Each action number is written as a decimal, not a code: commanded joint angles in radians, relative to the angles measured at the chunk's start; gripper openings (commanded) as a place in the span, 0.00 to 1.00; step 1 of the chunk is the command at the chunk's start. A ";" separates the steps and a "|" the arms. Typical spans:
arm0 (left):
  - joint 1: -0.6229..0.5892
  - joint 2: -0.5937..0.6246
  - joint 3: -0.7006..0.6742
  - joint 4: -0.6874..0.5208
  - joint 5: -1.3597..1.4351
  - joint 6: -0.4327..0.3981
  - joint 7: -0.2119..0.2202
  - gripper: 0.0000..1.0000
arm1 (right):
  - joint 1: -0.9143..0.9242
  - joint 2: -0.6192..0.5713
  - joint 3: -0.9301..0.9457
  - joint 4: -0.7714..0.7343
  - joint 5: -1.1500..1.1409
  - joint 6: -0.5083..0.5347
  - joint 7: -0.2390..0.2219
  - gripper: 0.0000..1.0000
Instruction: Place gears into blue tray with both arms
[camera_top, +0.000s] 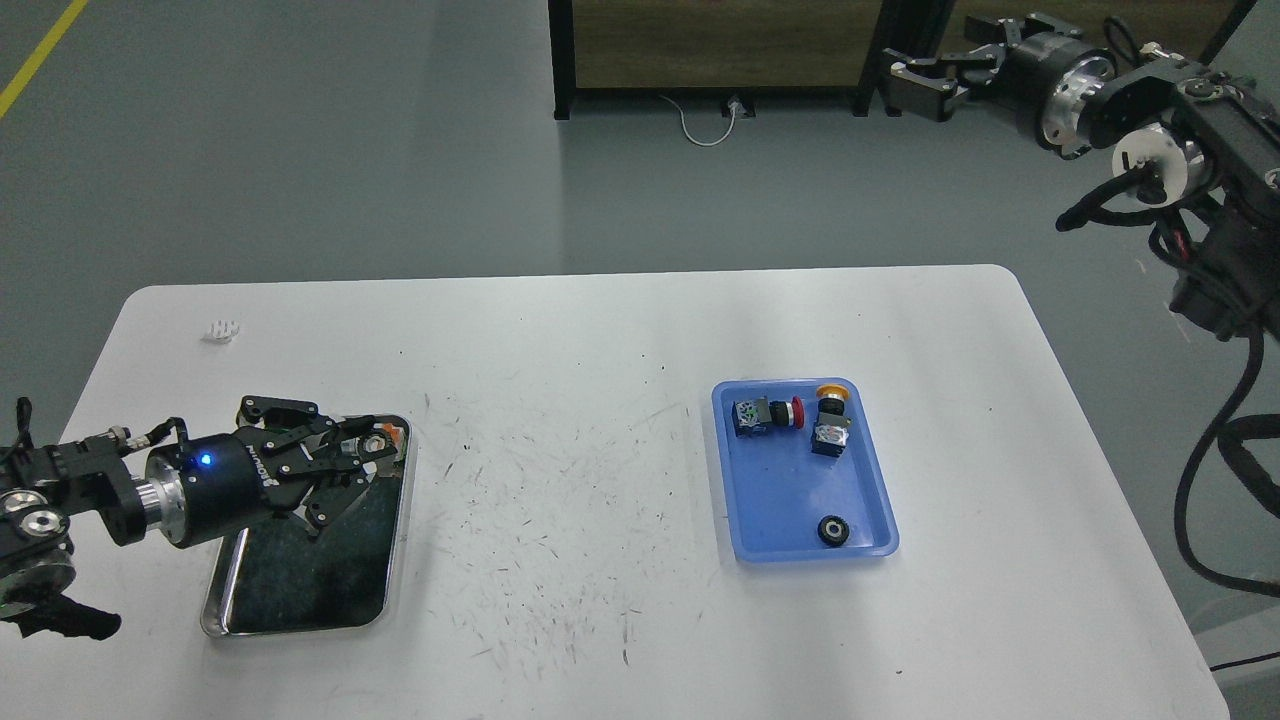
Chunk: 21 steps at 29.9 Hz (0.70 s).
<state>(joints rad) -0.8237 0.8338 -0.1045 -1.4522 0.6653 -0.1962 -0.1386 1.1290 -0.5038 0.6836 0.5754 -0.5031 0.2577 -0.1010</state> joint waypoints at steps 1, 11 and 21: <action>-0.122 -0.091 0.158 -0.017 0.005 0.000 0.002 0.24 | -0.003 -0.019 -0.001 0.000 0.000 0.002 0.001 0.99; -0.179 -0.484 0.241 0.177 0.005 0.026 0.022 0.24 | -0.040 -0.104 -0.004 0.001 0.003 0.008 0.004 0.99; -0.193 -0.800 0.292 0.453 0.000 0.066 0.031 0.25 | -0.049 -0.116 -0.001 0.000 0.003 0.008 0.006 0.99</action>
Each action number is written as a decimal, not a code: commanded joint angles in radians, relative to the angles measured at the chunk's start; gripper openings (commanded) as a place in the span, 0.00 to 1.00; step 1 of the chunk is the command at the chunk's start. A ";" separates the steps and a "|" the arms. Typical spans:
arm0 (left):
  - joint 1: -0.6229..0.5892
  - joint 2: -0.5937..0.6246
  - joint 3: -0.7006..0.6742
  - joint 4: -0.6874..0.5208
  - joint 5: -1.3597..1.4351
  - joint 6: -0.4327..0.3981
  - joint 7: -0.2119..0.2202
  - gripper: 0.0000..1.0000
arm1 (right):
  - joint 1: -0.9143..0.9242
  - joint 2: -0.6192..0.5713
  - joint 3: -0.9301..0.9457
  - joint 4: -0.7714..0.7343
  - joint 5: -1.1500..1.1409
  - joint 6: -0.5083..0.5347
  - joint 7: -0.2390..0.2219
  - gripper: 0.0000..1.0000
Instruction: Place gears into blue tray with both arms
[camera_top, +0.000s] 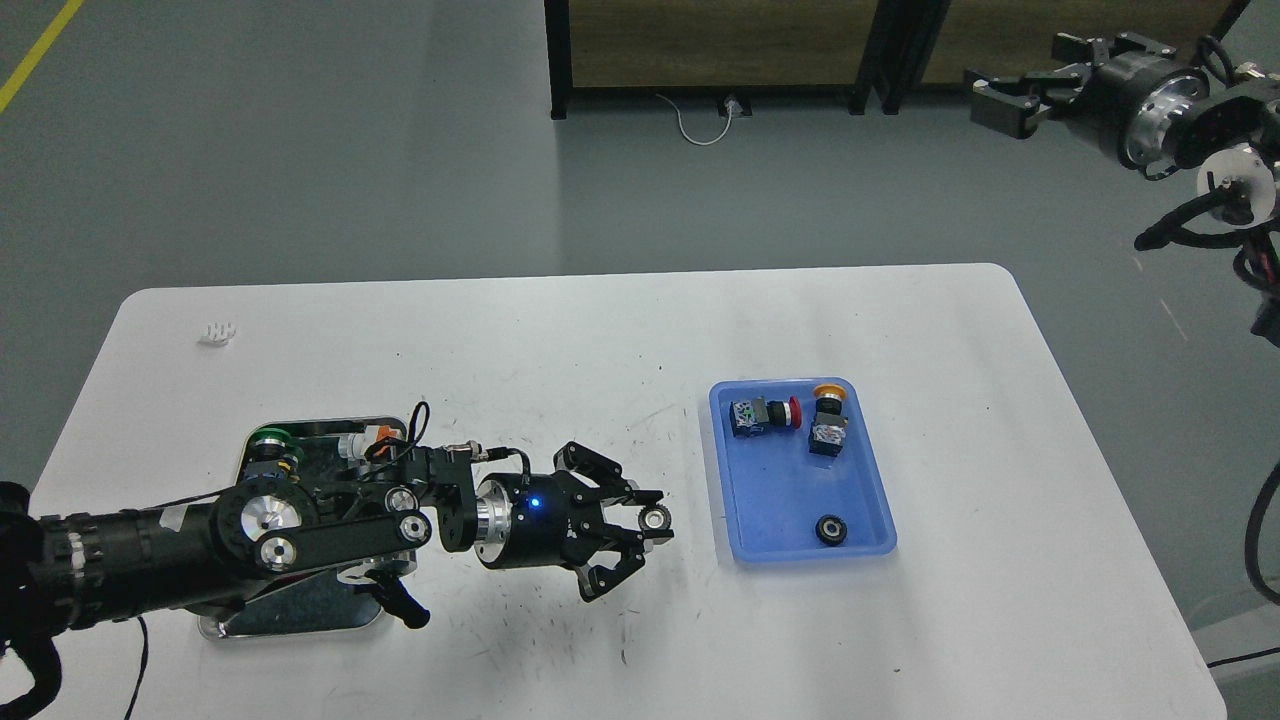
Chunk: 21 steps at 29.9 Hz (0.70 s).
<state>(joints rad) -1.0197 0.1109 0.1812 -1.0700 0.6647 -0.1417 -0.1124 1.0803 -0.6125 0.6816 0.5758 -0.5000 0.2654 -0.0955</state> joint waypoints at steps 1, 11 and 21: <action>0.004 -0.097 0.007 0.097 0.001 0.013 0.005 0.25 | -0.002 -0.010 0.001 -0.001 0.000 0.000 0.000 0.99; 0.055 -0.111 0.046 0.251 0.001 0.014 0.000 0.26 | -0.007 -0.007 0.003 -0.001 0.000 0.002 0.003 0.99; 0.086 -0.111 0.049 0.268 0.001 0.022 0.000 0.29 | -0.008 -0.001 0.001 -0.001 -0.002 0.002 0.003 0.99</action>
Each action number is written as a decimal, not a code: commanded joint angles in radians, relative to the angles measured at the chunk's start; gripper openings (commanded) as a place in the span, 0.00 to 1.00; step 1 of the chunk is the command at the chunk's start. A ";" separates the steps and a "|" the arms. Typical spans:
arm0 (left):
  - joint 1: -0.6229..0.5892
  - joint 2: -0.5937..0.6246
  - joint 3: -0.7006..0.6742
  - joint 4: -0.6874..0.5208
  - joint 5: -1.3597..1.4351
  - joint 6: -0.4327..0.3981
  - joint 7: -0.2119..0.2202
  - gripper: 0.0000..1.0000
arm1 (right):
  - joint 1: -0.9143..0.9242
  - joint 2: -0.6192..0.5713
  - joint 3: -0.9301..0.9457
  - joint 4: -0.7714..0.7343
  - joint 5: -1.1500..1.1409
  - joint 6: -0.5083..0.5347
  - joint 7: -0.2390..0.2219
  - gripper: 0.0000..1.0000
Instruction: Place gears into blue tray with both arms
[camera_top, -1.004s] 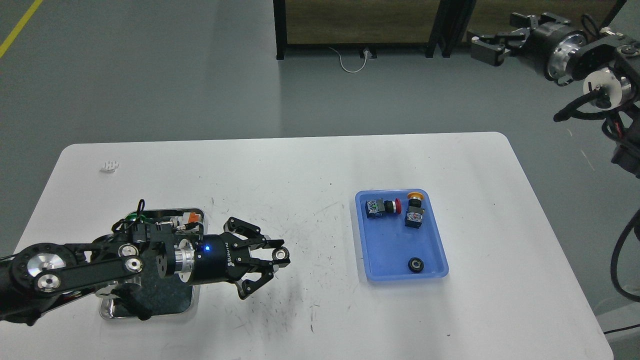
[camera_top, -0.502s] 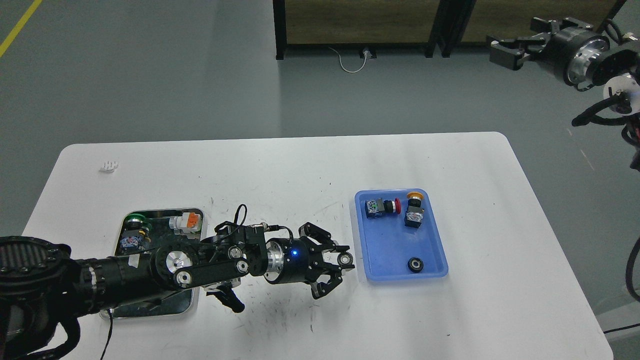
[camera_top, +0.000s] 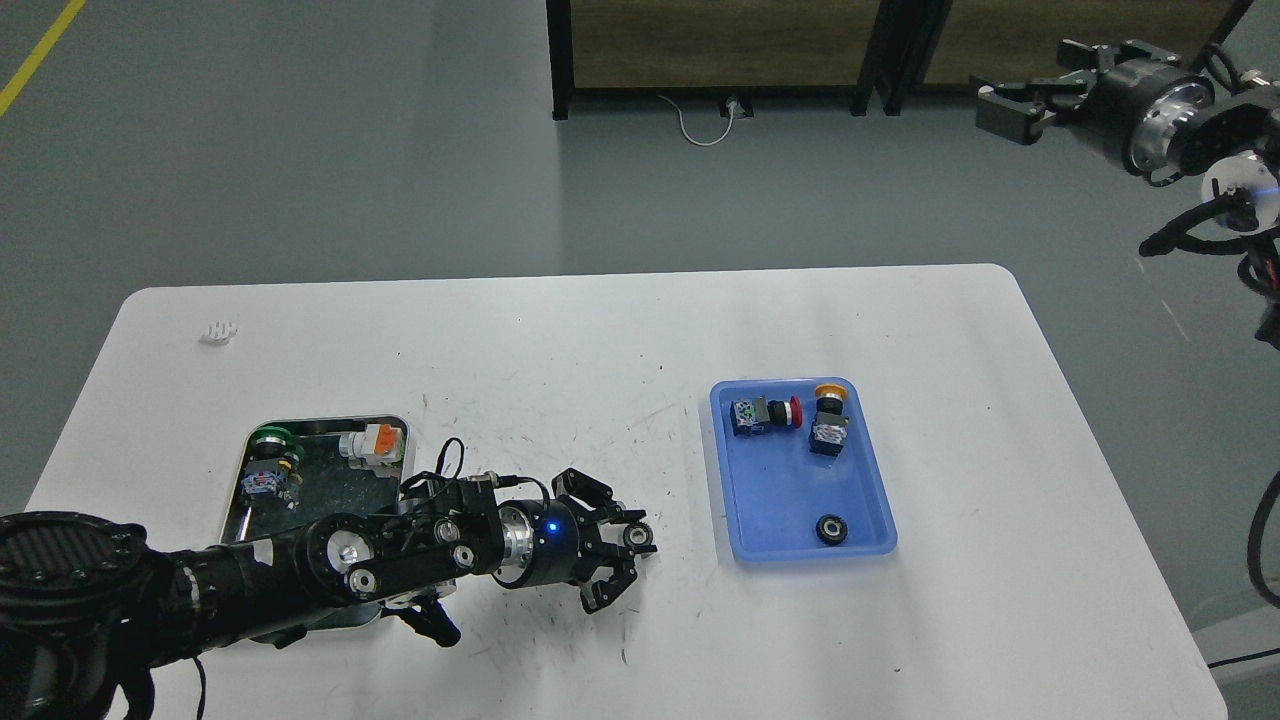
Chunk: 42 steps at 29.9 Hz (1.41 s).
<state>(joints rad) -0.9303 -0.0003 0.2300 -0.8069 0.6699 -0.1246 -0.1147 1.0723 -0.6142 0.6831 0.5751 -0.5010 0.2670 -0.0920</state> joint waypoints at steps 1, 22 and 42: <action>-0.005 0.000 0.000 0.005 -0.004 0.005 0.003 0.30 | 0.000 0.001 -0.001 0.000 -0.001 0.000 0.000 0.99; -0.255 0.055 -0.173 -0.064 -0.478 0.013 0.084 0.98 | -0.041 0.001 -0.063 0.055 0.041 0.095 -0.006 0.99; -0.320 0.908 -0.261 -0.132 -0.550 -0.096 0.076 0.98 | -0.136 0.347 -0.439 0.184 0.016 0.143 -0.028 1.00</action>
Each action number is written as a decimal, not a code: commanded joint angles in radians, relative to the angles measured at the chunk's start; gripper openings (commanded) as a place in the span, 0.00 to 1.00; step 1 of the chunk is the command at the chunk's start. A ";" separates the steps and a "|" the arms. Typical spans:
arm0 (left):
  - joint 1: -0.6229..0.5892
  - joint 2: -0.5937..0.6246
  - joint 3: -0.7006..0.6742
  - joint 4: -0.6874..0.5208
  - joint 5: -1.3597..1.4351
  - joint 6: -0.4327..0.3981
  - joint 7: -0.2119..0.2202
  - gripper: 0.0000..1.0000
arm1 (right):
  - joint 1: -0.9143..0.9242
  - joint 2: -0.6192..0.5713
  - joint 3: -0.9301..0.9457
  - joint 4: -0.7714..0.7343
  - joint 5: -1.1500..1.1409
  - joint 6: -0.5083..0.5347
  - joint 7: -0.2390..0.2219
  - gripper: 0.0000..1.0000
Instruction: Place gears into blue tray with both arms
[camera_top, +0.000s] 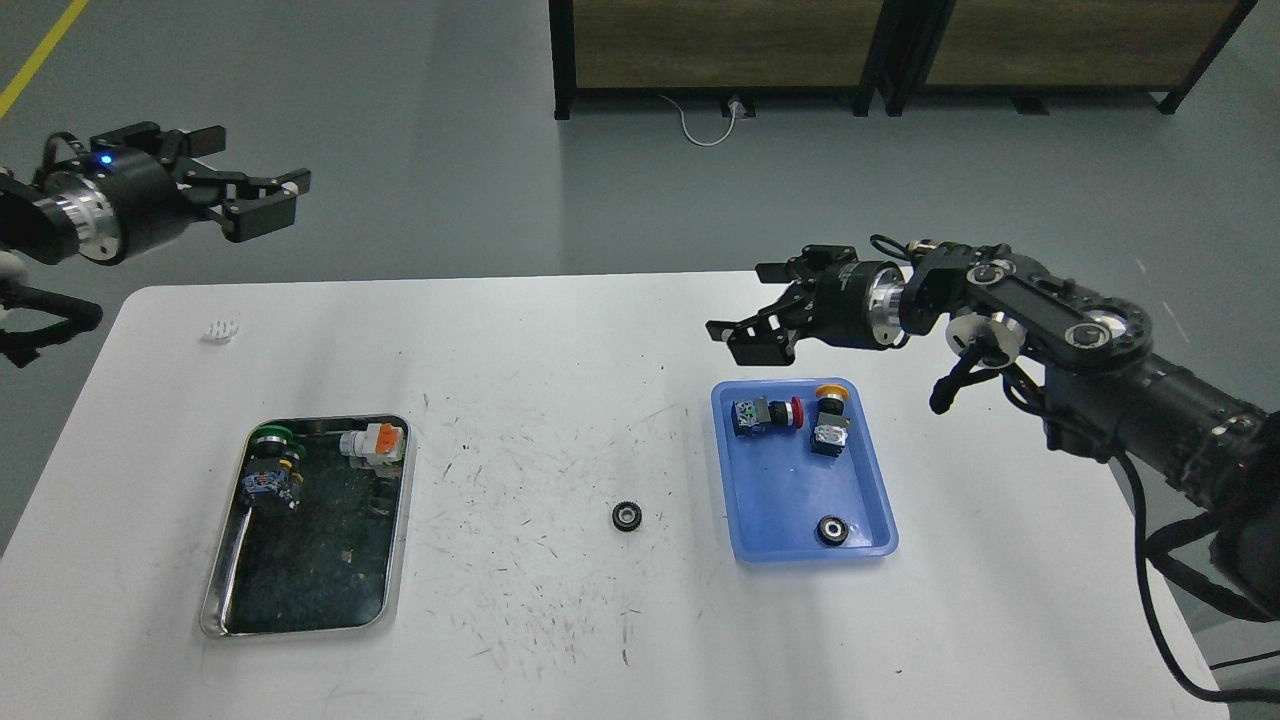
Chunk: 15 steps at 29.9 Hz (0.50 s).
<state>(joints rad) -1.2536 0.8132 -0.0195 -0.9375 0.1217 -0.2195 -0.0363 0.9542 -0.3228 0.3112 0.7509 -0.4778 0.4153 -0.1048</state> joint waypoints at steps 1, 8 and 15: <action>0.005 0.121 -0.013 -0.001 0.000 -0.001 -0.002 0.98 | -0.025 0.077 -0.081 0.010 -0.011 -0.010 -0.022 1.00; 0.006 0.251 -0.028 -0.001 -0.039 -0.001 -0.005 0.98 | -0.078 0.226 -0.147 0.004 -0.065 -0.108 -0.052 0.99; 0.006 0.297 -0.031 -0.001 -0.059 -0.037 -0.010 0.98 | -0.091 0.274 -0.187 -0.013 -0.096 -0.130 -0.062 0.99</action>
<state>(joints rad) -1.2472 1.0956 -0.0483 -0.9389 0.0682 -0.2429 -0.0427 0.8648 -0.0585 0.1485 0.7433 -0.5563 0.2933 -0.1658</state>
